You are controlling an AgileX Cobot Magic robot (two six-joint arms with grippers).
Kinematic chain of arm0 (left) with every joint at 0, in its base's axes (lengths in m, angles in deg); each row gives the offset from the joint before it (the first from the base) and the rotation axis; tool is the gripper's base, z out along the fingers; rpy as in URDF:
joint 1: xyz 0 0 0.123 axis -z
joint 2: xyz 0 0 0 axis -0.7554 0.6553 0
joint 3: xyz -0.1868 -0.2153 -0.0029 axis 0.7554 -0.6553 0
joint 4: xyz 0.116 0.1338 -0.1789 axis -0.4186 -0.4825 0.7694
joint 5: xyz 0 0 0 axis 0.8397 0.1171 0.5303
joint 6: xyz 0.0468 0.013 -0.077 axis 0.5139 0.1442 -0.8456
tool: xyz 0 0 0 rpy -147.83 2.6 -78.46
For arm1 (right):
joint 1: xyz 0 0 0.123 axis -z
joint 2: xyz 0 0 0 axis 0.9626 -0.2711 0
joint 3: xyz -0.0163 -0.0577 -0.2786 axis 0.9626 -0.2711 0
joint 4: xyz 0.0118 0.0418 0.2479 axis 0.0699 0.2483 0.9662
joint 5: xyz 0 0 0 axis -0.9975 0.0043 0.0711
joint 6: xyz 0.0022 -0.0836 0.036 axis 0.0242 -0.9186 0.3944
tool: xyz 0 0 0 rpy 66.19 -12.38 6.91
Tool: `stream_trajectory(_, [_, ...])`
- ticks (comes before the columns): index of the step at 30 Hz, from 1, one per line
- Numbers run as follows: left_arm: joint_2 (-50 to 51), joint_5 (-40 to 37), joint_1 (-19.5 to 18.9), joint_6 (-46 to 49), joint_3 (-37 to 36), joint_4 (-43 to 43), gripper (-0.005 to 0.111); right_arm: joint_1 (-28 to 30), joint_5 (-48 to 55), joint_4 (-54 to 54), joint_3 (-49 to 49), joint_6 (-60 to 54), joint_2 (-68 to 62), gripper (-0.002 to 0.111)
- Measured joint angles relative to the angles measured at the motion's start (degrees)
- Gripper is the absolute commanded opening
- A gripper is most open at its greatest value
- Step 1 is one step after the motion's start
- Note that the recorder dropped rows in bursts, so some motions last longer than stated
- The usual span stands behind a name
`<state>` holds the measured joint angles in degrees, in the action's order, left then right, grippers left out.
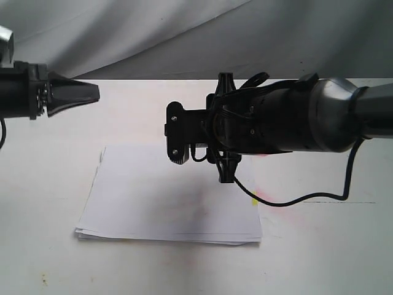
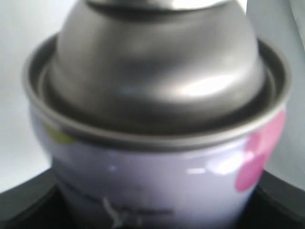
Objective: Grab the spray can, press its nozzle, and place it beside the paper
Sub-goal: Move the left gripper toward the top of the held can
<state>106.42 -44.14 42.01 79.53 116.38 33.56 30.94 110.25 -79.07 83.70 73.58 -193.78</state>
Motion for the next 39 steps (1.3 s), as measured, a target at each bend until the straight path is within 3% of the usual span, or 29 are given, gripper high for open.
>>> stream_trajectory(4, [3.2, -2.8, 0.0, 9.0, -3.6, 2.3, 0.0, 0.0, 0.0, 0.0, 0.0, 0.0, 0.0, 0.0])
stream_trajectory(12, [11.0, -4.2, 0.9, 17.9, -2.9, 3.2, 0.0, 0.0, 0.0, 0.0, 0.0, 0.0, 0.0, 0.0])
stream_trajectory(21, [12.7, -4.4, 9.1, 19.5, 5.0, 0.0, 0.0, 0.0, 0.0, 0.0, 0.0, 0.0, 0.0, 0.0])
stream_trajectory(39, [12.8, -4.5, 10.9, 19.7, 8.3, -3.3, 0.0, 0.0, 0.0, 0.0, 0.0, 0.0, 0.0, 0.0])
